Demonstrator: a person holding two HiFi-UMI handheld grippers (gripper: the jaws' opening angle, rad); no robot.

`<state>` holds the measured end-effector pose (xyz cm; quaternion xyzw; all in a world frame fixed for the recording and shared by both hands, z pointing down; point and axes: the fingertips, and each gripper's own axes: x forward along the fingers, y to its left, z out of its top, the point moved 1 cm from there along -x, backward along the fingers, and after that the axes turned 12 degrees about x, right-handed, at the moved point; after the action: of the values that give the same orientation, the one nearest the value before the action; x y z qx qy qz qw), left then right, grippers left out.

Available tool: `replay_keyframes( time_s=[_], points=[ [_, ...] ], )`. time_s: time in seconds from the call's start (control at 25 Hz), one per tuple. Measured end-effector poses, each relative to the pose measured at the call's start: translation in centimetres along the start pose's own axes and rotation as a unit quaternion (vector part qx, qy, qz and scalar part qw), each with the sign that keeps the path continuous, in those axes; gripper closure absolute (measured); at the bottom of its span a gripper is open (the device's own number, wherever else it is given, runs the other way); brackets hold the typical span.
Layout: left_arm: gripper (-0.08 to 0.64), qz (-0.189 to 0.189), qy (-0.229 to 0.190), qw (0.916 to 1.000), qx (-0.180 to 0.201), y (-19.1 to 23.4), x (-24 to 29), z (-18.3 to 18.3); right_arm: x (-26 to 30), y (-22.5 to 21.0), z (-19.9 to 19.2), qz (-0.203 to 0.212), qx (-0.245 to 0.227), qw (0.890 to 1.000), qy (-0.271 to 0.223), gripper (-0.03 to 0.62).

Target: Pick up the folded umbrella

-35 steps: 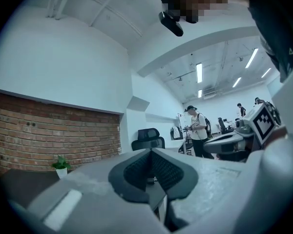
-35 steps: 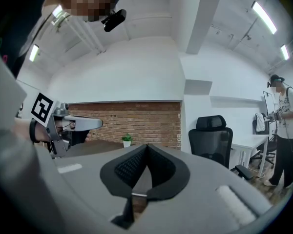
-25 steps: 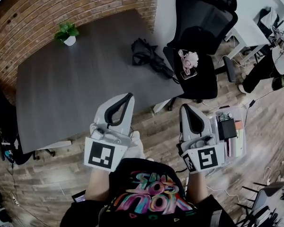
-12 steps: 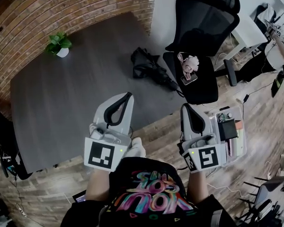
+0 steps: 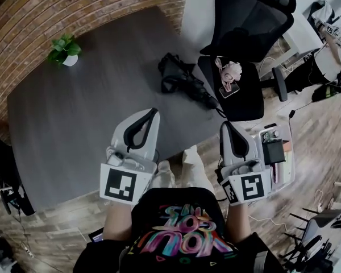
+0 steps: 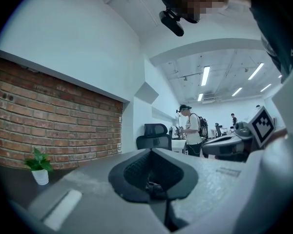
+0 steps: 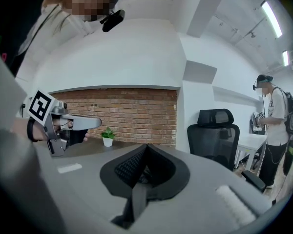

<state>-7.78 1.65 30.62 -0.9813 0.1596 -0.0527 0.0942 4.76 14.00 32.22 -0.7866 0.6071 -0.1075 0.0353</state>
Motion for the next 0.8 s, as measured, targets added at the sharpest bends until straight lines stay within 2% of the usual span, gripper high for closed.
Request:
replay_keyframes(
  time_s=[0.2,0.4,0.8],
  points=[
    [0.558,0.036,0.013,0.9992,-0.004,1.6,1.3,-0.8,3.0,-1.2,-0.4,0.030,0.004,0.999,0.015,0.592],
    [0.558,0.080,0.026,0.9965,-0.002,3.4,3.7,-0.7,7.6,-2.7,0.7,0.078,-0.002,0.997,0.020,0.594],
    [0.558,0.150,0.031,0.9881,0.017,4.1,10.8,1.6,14.9,-7.7,4.2,0.170,-0.012,0.985,0.018,0.593]
  ],
)
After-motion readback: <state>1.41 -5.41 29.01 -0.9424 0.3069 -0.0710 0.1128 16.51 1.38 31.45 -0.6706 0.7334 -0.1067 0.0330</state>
